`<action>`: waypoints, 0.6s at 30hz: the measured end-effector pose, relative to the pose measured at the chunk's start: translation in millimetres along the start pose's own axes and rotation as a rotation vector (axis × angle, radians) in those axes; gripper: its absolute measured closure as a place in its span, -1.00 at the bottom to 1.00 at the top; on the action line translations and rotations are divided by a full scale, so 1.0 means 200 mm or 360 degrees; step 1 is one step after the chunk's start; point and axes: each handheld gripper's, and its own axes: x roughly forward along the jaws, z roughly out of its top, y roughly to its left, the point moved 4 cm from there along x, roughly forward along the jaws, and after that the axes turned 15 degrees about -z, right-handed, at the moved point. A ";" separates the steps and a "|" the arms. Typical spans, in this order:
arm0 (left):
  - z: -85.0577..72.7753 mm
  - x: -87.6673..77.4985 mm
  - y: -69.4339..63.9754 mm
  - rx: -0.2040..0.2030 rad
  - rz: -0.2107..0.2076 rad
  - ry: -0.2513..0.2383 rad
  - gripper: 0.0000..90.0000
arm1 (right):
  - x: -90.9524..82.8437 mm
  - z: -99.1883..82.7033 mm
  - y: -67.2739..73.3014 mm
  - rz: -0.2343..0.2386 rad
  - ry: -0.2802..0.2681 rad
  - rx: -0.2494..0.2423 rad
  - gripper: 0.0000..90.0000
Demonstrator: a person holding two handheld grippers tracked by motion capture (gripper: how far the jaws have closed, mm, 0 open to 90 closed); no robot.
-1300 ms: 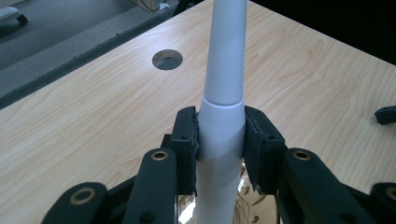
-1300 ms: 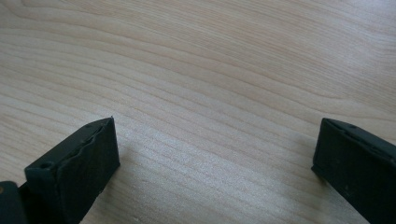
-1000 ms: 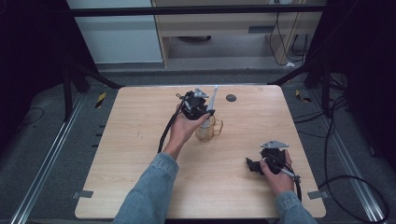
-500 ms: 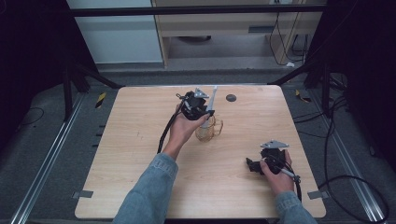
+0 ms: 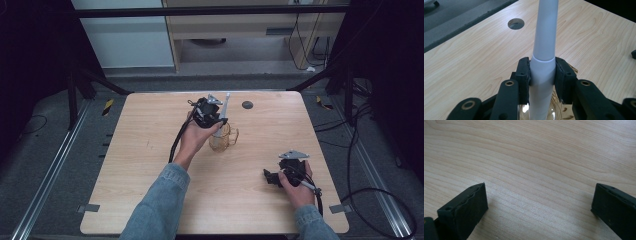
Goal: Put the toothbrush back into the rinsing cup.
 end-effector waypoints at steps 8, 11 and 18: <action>0.00 0.02 0.01 -0.0003 -0.0003 0.0011 0.50 | 0.00 0.00 0.00 0.0000 -0.0001 -0.0001 -0.99; 0.00 0.03 0.01 -0.0007 -0.0005 0.0007 0.49 | 0.00 0.00 0.00 0.0000 -0.0001 -0.0002 -0.99; 0.00 0.06 0.02 -0.0037 -0.0011 -0.0030 0.49 | 0.00 0.00 0.00 0.0001 0.0000 0.0000 -0.99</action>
